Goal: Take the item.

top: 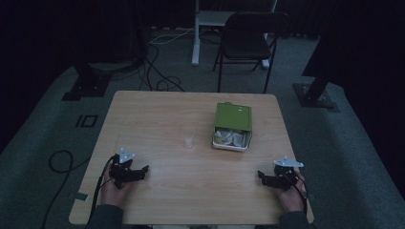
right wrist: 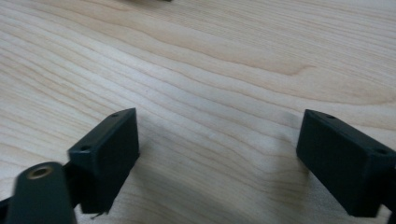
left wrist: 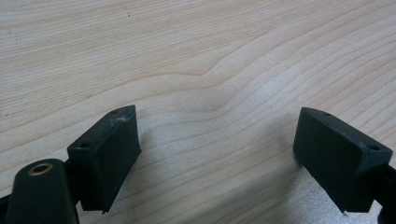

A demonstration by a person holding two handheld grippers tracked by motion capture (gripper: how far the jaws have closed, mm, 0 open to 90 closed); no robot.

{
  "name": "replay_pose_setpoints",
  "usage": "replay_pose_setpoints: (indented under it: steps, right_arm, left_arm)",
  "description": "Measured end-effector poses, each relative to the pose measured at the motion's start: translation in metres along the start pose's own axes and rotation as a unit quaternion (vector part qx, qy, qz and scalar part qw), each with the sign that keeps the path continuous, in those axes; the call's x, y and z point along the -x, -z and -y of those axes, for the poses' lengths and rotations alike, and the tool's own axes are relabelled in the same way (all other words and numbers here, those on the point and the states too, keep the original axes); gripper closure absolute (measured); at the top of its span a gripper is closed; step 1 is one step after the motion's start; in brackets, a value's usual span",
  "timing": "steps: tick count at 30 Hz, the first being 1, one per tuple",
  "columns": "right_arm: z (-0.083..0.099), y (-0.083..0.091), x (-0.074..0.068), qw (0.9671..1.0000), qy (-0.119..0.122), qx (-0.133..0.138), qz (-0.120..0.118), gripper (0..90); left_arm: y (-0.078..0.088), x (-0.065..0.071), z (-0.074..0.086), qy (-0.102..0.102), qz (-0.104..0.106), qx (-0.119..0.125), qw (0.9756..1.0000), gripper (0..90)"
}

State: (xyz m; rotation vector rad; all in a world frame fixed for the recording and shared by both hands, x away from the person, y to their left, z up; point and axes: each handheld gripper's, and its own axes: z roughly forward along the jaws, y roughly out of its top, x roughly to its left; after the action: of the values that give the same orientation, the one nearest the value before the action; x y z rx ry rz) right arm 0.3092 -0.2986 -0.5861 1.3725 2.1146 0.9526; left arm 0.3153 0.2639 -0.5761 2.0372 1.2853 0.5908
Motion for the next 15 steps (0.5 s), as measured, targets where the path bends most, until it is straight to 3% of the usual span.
replay_pose_setpoints:
  steps: [15]
  right_arm:
    - [-0.0002,-0.0002,-0.0005,1.0,0.003,0.002,-0.002,15.1]
  left_arm:
    - [0.0003,-0.0001,0.0003,0.0,0.0,0.0,1.0,15.4]
